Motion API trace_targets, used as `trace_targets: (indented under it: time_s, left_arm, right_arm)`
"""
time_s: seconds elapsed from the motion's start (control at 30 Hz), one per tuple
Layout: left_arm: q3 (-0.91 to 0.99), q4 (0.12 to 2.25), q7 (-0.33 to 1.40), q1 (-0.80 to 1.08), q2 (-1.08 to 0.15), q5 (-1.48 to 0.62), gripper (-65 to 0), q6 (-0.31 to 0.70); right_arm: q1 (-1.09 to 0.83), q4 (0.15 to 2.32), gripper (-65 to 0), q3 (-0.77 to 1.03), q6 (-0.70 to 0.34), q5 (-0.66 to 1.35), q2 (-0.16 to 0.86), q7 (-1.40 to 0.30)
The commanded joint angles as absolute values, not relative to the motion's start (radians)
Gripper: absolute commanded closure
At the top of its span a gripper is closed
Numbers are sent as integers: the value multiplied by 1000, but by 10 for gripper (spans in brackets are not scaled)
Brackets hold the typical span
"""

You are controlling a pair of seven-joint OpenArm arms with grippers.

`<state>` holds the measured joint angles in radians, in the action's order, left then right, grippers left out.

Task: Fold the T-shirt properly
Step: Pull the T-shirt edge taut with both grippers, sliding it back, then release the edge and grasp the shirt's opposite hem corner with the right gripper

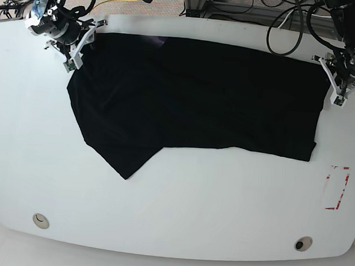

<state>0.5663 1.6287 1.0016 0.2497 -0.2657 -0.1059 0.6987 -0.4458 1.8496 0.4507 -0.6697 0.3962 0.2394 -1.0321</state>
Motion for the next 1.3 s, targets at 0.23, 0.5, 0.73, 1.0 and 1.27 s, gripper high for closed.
trace_targets:
  time_s: [0.23, 0.5, 0.73, 1.0, 1.27]
  left_arm:
    - [599, 1670, 1009, 337, -283, -93, -90, 698]
    - [602, 1755, 1013, 378, -283, -93, -196, 698]
    - [602, 1785, 1053, 374, -285, -93, -372, 698]
    - [599, 1862, 1053, 354, -283, -93, -379, 698]
    - [601, 1867, 1055, 300, -283, -87, -379, 698]
  right_arm:
    - [-447, 1867, -179, 456, -668, 410, 252, -1020]
    - [-461, 1931, -328, 536, -677, 412, 249, -1053]
    - [-441, 1965, -647, 622, -676, 533, 257, -1112]
    - [-354, 1960, -647, 719, -676, 608, 251, -1159]
    - [-159, 1886, -642, 684, -662, 605, 257, -1162]
